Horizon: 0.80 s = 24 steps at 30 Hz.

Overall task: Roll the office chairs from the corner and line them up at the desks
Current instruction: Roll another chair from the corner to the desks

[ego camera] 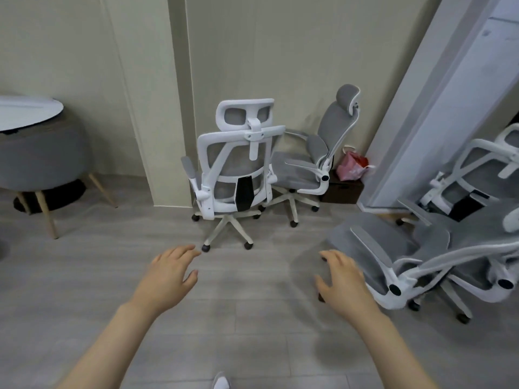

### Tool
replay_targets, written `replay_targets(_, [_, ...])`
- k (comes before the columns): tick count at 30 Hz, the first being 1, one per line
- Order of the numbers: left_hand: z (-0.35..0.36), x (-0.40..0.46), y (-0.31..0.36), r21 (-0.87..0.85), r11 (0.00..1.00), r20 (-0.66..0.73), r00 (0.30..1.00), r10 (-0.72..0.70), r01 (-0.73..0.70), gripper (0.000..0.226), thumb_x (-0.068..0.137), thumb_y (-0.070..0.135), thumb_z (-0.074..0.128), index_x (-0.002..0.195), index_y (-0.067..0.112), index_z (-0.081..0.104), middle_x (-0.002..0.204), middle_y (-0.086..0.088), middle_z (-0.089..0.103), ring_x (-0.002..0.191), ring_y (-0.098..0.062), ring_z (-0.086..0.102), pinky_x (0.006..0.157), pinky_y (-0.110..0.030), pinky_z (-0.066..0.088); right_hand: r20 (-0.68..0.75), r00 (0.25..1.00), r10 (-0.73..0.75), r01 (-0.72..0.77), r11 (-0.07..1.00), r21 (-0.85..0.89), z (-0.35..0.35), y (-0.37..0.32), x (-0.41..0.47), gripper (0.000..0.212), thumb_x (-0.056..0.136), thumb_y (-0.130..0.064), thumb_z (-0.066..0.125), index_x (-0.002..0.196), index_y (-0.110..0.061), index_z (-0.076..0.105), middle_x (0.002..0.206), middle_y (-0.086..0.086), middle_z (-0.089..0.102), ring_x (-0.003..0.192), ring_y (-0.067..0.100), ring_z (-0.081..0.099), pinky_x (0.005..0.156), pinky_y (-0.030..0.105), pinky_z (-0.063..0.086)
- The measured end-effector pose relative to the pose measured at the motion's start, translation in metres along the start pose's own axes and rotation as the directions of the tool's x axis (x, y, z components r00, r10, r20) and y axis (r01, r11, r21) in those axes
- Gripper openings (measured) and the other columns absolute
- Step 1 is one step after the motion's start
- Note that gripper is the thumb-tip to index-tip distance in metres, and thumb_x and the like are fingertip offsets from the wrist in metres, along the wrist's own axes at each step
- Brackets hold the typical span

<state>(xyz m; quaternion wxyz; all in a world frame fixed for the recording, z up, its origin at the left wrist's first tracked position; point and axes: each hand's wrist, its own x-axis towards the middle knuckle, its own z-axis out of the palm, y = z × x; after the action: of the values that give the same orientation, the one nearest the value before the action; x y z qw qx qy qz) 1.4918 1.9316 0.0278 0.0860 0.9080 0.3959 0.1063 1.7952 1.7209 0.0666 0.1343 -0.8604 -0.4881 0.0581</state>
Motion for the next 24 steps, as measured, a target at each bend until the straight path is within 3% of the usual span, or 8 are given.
replay_targets(12, [-0.02,0.299,-0.047,0.03,0.998,-0.058,0.996,0.063,-0.061,0.06,0.08,0.048,0.03,0.128,0.024,0.056,0.135,0.006,0.052,0.126,-0.017,0.047,0.102,-0.037,0.037,-0.016,1.0,-0.004,0.005,0.999,0.038,-0.014,-0.008,0.294,0.053,0.092,-0.03,0.056,0.141,-0.017,0.04,0.143,0.002,0.042,0.134,0.022,0.035,0.112,0.037,0.027])
replay_targets(17, [-0.014,0.402,-0.055,0.052,0.998,-0.111,0.993,0.038,-0.032,0.046,0.087,0.036,0.054,0.13,0.021,0.053,0.138,0.003,0.051,0.127,-0.021,0.046,0.101,-0.039,0.038,-0.01,0.997,-0.072,0.073,0.997,0.019,-0.012,0.004,0.416,0.054,0.091,-0.031,0.057,0.141,-0.017,0.041,0.144,0.002,0.042,0.135,0.023,0.035,0.111,0.038,0.028])
replay_targets(21, [-0.017,0.493,-0.053,0.077,0.997,-0.201,0.98,0.014,0.001,0.053,0.086,0.034,0.061,0.136,0.02,0.048,0.139,0.001,0.049,0.128,-0.021,0.044,0.099,-0.039,0.039,-0.029,0.982,-0.188,0.188,0.982,0.01,-0.02,0.008,0.531,0.051,0.088,-0.031,0.059,0.136,-0.016,0.046,0.138,0.004,0.047,0.128,0.026,0.042,0.107,0.04,0.034])
replay_targets(24, [-0.019,0.561,-0.048,0.082,0.996,-0.214,0.977,-0.024,0.042,0.066,0.084,0.039,0.064,0.141,0.017,0.041,0.145,-0.002,0.044,0.131,-0.024,0.041,0.106,-0.041,0.037,0.0,0.952,-0.307,0.307,0.951,-0.042,-0.035,0.001,0.616,0.049,0.091,-0.032,0.055,0.136,-0.016,0.043,0.138,0.004,0.045,0.127,0.026,0.039,0.105,0.038,0.031])
